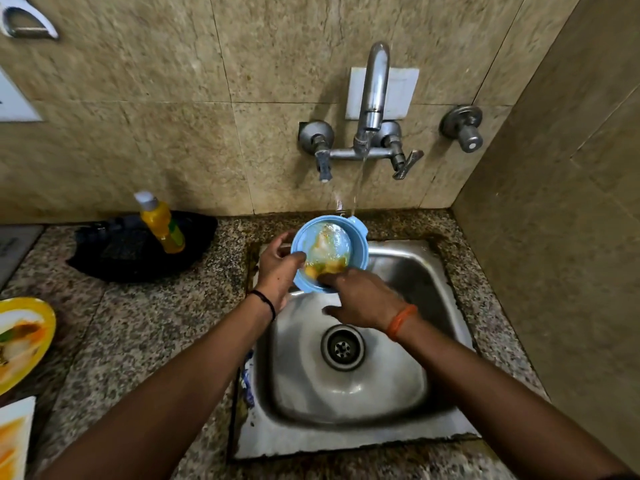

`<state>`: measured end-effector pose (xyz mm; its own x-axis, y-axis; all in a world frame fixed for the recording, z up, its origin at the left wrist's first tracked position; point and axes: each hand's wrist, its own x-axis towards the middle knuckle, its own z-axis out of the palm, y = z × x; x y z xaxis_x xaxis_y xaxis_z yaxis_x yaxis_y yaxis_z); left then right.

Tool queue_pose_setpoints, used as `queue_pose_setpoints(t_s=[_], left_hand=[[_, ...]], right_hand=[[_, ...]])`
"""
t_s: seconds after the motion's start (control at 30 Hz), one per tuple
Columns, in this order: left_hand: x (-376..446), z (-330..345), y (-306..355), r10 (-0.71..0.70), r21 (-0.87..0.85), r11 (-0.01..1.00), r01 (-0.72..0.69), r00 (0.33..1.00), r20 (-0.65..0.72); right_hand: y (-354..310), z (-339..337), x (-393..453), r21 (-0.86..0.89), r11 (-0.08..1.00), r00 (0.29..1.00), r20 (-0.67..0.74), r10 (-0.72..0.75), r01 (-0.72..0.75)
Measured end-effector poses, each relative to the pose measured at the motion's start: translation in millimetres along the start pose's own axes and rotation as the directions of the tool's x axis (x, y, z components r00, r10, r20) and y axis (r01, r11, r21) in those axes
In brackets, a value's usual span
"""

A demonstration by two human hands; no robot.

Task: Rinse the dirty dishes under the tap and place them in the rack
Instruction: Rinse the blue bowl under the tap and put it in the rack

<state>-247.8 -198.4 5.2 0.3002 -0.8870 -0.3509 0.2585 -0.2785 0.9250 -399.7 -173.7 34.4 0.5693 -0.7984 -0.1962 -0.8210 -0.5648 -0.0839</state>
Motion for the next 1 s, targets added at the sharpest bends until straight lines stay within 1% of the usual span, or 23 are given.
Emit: queue_pose_setpoints(t_s=[0.03,0.07,0.1,0.13,0.17,0.2,0.23,0.27,0.33,0.37,0.4,0.43,0.5,0.57,0.63,0.7,0.73,0.8,0.87,0.93,1.0], left_hand=[[0,-1,-2,-0.026,-0.01,1.0,0.026,1.0,0.009],[-3,-1,-3,-0.041,-0.015,0.999,0.042,0.999,0.032],[-5,2,-2,-0.053,-0.018,0.998,0.054,0.997,0.054],[-7,7,0,-0.065,-0.023,0.998,0.067,0.996,0.066],[-8,11,0,-0.075,-0.028,0.997,0.077,0.995,0.058],[-9,16,2,-0.078,-0.038,0.996,0.08,0.996,0.049],[-11,18,2,-0.077,-0.044,0.996,0.078,0.997,0.032],[-12,19,1,-0.08,-0.056,0.995,0.08,0.997,0.013],[-13,17,-4,-0.107,-0.137,0.985,0.105,0.994,-0.007],[-14,14,-7,-0.124,-0.19,0.974,0.121,0.992,-0.001],[-16,12,-8,-0.138,-0.215,0.967,0.139,0.99,0.02],[-17,10,-9,-0.153,-0.205,0.965,0.161,0.987,0.054],[-18,5,-7,-0.204,-0.127,0.966,0.223,0.967,0.151],[-19,-2,-1,-0.277,-0.044,0.954,0.295,0.931,0.239],[-12,-14,7,-0.311,0.013,0.946,0.324,0.894,0.323],[-1,-24,17,-0.303,0.1,0.953,0.286,0.876,0.375],[2,-26,20,-0.298,0.147,0.954,0.261,0.875,0.382],[-1,-20,21,-0.274,0.218,0.954,0.208,0.901,0.338],[-7,-8,16,-0.203,0.215,0.965,0.15,0.948,0.247],[-12,4,6,-0.186,0.098,0.981,0.17,0.964,0.19],[-15,14,-3,-0.21,-0.049,0.974,0.221,0.963,0.171]], right_hand=[[4,1,0,-0.121,0.993,0.999,-0.053,0.009,-0.015],[5,3,0,-0.27,0.96,0.995,-0.091,0.046,-0.069],[2,4,2,-0.384,0.913,0.988,-0.111,0.102,-0.138],[-3,6,3,-0.449,0.872,0.98,-0.116,0.16,-0.196],[-9,9,5,-0.472,0.851,0.973,-0.104,0.207,-0.232],[-17,12,6,-0.448,0.858,0.967,-0.084,0.241,-0.253],[-23,16,8,-0.384,0.887,0.966,-0.073,0.248,-0.256],[-26,19,8,-0.282,0.93,0.972,-0.096,0.215,-0.233],[-27,22,4,-0.06,0.994,0.979,-0.192,0.075,-0.088],[-24,22,2,0.008,1.0,0.965,-0.261,0.01,-0.008],[-19,22,1,0.033,0.998,0.947,-0.319,-0.033,0.046],[-14,19,-1,0.034,0.997,0.936,-0.348,-0.055,0.072],[-2,16,-3,0.002,0.996,0.917,-0.39,-0.086,0.095],[13,14,-4,-0.112,0.983,0.88,-0.44,-0.181,0.146],[30,13,-6,-0.244,0.949,0.862,-0.416,-0.289,0.2],[42,18,-10,-0.311,0.915,0.869,-0.34,-0.359,0.256],[45,22,-12,-0.333,0.905,0.877,-0.306,-0.37,0.266],[44,31,-11,-0.338,0.911,0.907,-0.261,-0.332,0.237],[29,40,-7,-0.316,0.939,0.951,-0.226,-0.213,0.135],[5,47,-4,-0.27,0.963,0.973,-0.221,-0.07,0.008],[-16,48,-3,-0.203,0.973,0.965,-0.255,0.058,-0.112]])
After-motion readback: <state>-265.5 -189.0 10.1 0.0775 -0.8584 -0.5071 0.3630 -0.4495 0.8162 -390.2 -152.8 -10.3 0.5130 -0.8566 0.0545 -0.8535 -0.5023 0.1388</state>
